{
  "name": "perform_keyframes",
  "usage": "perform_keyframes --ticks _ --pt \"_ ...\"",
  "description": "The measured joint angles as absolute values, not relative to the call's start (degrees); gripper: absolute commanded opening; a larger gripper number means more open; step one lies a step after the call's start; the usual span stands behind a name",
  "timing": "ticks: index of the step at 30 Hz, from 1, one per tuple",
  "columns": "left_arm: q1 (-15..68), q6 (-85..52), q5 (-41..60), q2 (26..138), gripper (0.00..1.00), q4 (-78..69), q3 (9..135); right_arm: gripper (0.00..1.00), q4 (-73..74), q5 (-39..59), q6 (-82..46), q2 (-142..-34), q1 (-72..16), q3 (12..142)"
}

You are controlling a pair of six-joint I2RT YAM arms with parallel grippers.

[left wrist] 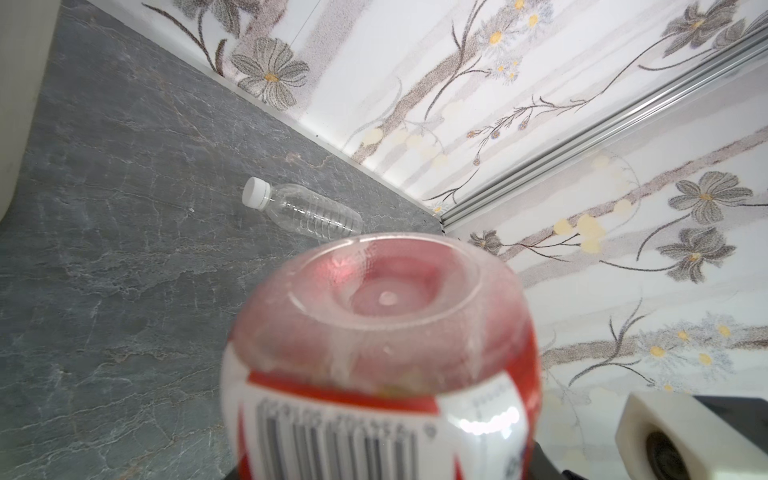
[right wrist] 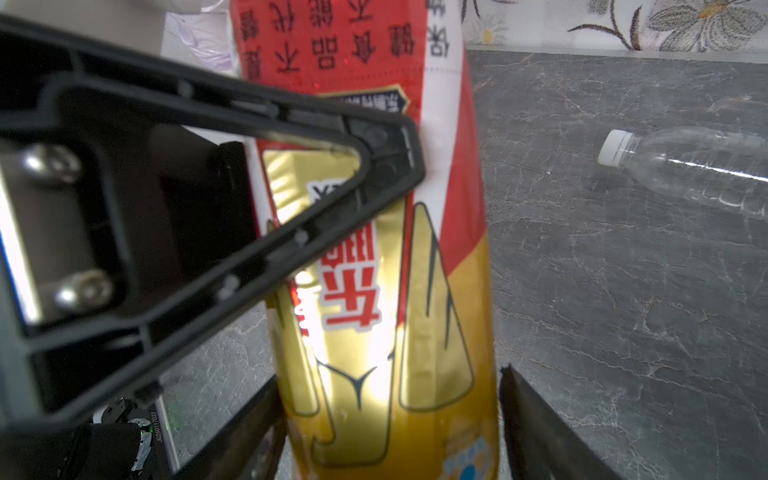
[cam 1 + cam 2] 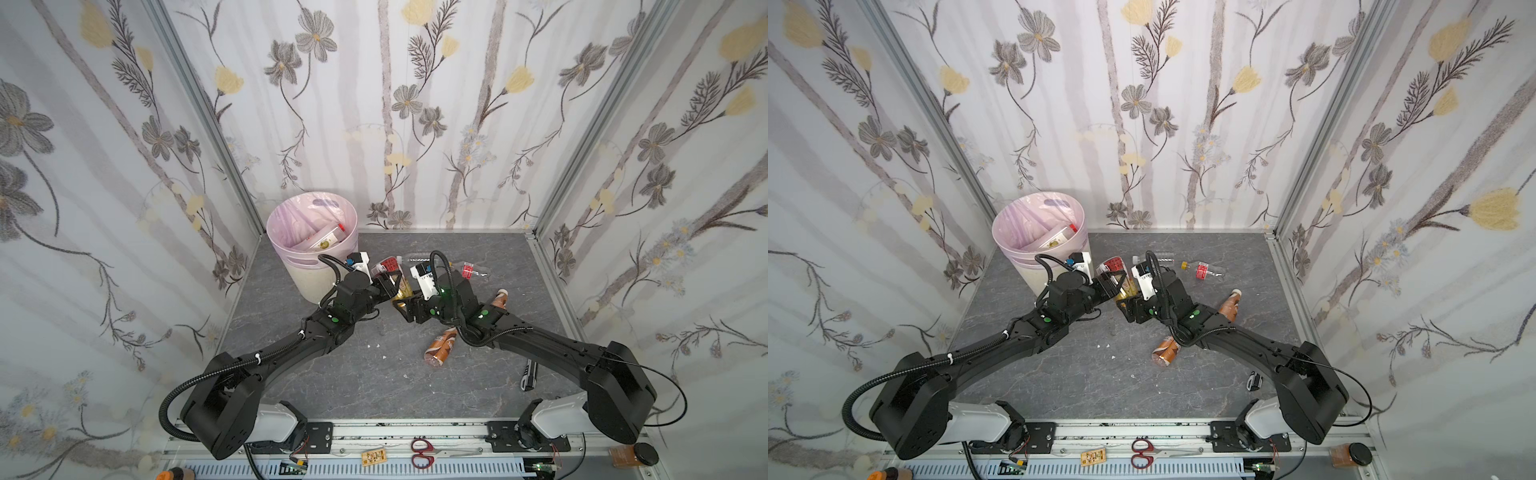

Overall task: Throw the plastic bottles in the bin
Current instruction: 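Lift the gold-red bottle over the bin with the left gripper while the right gripper withdraws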

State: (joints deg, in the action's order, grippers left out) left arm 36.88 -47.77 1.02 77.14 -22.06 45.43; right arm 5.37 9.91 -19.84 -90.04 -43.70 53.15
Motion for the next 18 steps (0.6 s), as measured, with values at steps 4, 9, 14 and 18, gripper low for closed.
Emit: perform_keyframes --ticks 4,9,14,18 --pt "36.82 -45.06 -0.69 75.50 0.53 -21.52 45.87 1.00 5.26 9.72 -19.20 -86.48 -42.76 52.03" --pt "36.80 -38.59 -4.86 72.47 0.53 -18.55 50.94 1.00 5.34 9.17 -19.16 -77.93 -38.24 47.05" --pt "36.80 -28.77 -10.24 67.99 0.53 -14.70 60.16 1.00 5.41 7.53 -19.18 -72.55 -34.04 43.90" --pt "36.80 -18.65 -15.92 63.59 0.53 -13.69 69.30 1.00 5.48 7.55 -19.25 -72.77 -33.41 43.77"
